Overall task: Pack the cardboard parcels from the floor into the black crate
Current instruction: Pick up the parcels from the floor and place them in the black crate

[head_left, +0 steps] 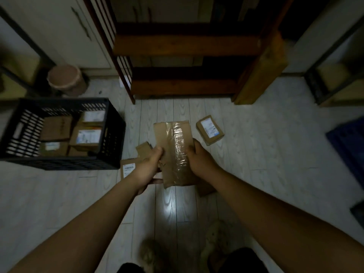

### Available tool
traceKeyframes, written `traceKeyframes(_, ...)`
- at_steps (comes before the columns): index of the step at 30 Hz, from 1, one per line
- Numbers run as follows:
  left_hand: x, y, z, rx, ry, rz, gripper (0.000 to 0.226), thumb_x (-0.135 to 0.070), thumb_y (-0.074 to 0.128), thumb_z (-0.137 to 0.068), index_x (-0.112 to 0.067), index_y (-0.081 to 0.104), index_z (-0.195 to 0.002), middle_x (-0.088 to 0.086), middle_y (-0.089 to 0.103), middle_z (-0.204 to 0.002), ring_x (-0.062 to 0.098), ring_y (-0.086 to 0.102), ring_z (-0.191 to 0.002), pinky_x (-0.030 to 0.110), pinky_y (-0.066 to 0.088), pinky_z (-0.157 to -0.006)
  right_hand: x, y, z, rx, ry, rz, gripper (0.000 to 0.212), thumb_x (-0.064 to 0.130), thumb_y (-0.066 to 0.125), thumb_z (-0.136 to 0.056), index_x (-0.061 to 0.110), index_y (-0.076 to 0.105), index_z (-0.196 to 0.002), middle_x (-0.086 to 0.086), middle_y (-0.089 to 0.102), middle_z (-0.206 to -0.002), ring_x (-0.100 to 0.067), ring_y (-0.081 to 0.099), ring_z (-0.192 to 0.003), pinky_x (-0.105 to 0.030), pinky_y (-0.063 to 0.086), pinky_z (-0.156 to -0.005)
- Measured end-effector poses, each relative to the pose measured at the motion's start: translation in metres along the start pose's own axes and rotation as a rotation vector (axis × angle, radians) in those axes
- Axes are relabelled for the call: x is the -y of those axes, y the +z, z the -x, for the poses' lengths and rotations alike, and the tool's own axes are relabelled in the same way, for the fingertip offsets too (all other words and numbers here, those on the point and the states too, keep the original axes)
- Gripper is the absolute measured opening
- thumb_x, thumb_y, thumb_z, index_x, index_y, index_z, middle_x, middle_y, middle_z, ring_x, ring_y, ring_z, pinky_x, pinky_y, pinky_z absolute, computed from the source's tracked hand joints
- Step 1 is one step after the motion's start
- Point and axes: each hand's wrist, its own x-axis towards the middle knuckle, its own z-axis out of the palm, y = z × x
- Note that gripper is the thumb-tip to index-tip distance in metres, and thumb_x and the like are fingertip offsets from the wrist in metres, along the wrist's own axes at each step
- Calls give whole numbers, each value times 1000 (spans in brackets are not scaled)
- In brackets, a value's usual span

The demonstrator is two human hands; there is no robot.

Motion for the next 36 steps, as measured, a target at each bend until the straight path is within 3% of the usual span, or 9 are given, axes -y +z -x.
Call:
traceKeyframes(4, -88, -23, 101, 9, 106, -105, 43, -48, 34, -97, -42, 35, -140, -1, 53, -131, 23, 55, -113, 47, 48, -94, 98, -41, 91, -61, -89, -35, 41, 34, 31, -104, 23, 36, -143, 3, 50, -113, -15, 51, -105, -26, 36, -85)
traceKeyframes(9, -151, -46, 194, -69, 217, -271, 89, -40, 60, -87, -35, -3, -150, 6, 31, -149, 29, 39, -132, 43, 35, -104, 177, -74, 175, -159, -159, -149, 37, 35, 30, -103, 28, 43, -137, 4, 56, -114, -17, 54, -107, -32, 42, -85)
traceKeyframes(14, -181, -50, 245, 9, 227, -79, 71, -41, 65, -84, -31, 27, -143, 3, 52, -126, 26, 53, -113, 48, 45, -95, 215, -83, 226, -237, -279, -296, 49, 32, 38, -102, 40, 22, -148, 4, 47, -133, -20, 49, -122, -27, 43, -84)
traceKeyframes(19, -193, -54, 293, -219, 358, -194, 87, -53, 74, -65, -34, 31, -139, 3, 56, -125, 25, 59, -106, 50, 48, -95, 237, -85, 260, -93, -333, -101, 83, 55, 59, -85, 37, 13, -151, 1, 22, -152, -27, 33, -135, -35, 34, -102)
traceKeyframes(23, -198, -63, 334, -250, 446, -139, 65, -33, 67, -83, -28, 34, -140, 2, 54, -121, 23, 57, -105, 42, 51, -88, 255, -78, 274, -71, -381, -169, 107, 53, 72, -67, 40, 7, -150, 2, 31, -151, -25, 38, -133, -42, 37, -106)
traceKeyframes(27, -190, -90, 367, -11, 324, 104, 45, -35, 67, -76, -25, 54, -117, 8, 58, -109, 27, 55, -98, 44, 49, -76, 276, -55, 291, -54, -500, -338, 102, 50, 72, -69, 42, 10, -149, 1, 39, -147, -23, 42, -130, -45, 40, -104)
traceKeyframes(31, -185, -141, 391, 31, 392, 166, 55, -30, 68, -61, -18, 56, -113, 13, 60, -102, 28, 60, -89, 40, 55, -68, 305, -20, 301, -86, -594, -355, 102, 50, 74, -70, 44, 10, -148, 6, 34, -146, -18, 37, -131, -39, 39, -100)
traceKeyframes(33, -185, -179, 402, 66, 403, 104, 77, -29, 82, -47, -16, 54, -117, 15, 60, -107, 31, 59, -97, 45, 53, -81, 325, -1, 298, -118, -625, -416, 99, 50, 74, -69, 43, 14, -148, 6, 31, -148, -18, 38, -130, -41, 39, -101)
traceKeyframes(36, -181, -241, 416, 33, 427, 104, 75, -26, 83, -51, -16, 53, -120, 12, 63, -102, 28, 61, -95, 41, 57, -77, 355, 42, 298, -55, -602, -540, 65, 31, 70, -83, 28, 36, -138, -4, 52, -134, -15, 56, -109, -38, 50, -90)
